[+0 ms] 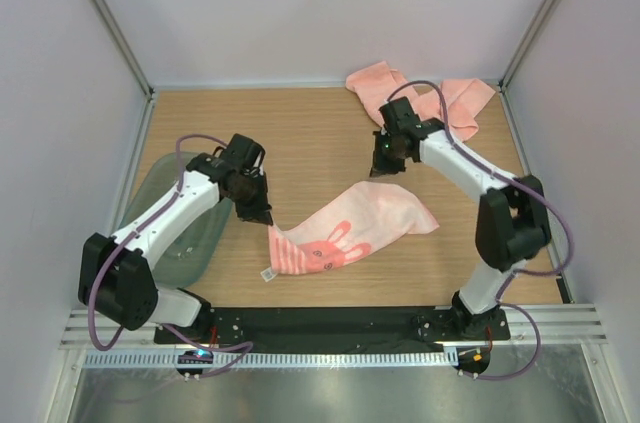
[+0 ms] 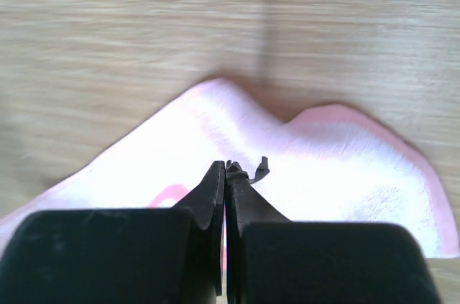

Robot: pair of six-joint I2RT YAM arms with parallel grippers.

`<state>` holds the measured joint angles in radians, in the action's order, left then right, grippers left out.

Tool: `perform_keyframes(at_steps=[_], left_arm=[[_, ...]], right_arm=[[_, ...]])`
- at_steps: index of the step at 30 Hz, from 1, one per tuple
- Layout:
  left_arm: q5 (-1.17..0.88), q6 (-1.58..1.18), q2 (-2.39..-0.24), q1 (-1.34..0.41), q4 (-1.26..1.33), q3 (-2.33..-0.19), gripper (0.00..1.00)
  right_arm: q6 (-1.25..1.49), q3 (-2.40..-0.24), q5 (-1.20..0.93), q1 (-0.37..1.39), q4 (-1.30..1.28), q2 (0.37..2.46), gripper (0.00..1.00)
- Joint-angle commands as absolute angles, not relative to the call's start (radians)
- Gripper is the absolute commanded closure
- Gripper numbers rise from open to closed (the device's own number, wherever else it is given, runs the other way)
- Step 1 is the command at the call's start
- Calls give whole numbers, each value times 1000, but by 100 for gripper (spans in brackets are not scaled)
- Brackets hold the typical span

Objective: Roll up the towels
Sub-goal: Flatten the towel

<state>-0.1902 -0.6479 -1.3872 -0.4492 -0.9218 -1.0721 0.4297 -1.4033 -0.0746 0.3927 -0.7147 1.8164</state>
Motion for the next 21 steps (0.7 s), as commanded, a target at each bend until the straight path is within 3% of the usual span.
perform_keyframes(at_steps=[1, 7, 8, 9, 10, 11, 14, 21], left_arm=[[-157, -620, -1379, -442, -933, -1127, 100], [-164, -629, -1388, -443, -913, -1103, 100], [-176, -632, -1390, -443, -911, -1098, 100], [-181, -634, -1388, -442, -910, -1092, 100], [-184, -634, -1385, -443, -908, -1089, 100], [-187, -634, -1384, -443, -907, -1088, 100], [-172, -629, -1373, -443, -919, -1088, 100], [-146, -624, -1368, -442, -923, -1078, 100]], right_arm=[[474, -1260, -150, 466, -750, 1614, 99], [578, -884, -189, 534, -562, 1526, 99], [572, -887, -161, 534, -571, 1516, 93], [568, -896, -91, 532, -581, 1508, 65], [549, -934, -63, 532, -607, 1502, 50], [535, -963, -10, 526, -624, 1505, 27], [489, -1090, 89, 520, -692, 1531, 11], [423, -1279, 106, 425, -721, 1673, 8]])
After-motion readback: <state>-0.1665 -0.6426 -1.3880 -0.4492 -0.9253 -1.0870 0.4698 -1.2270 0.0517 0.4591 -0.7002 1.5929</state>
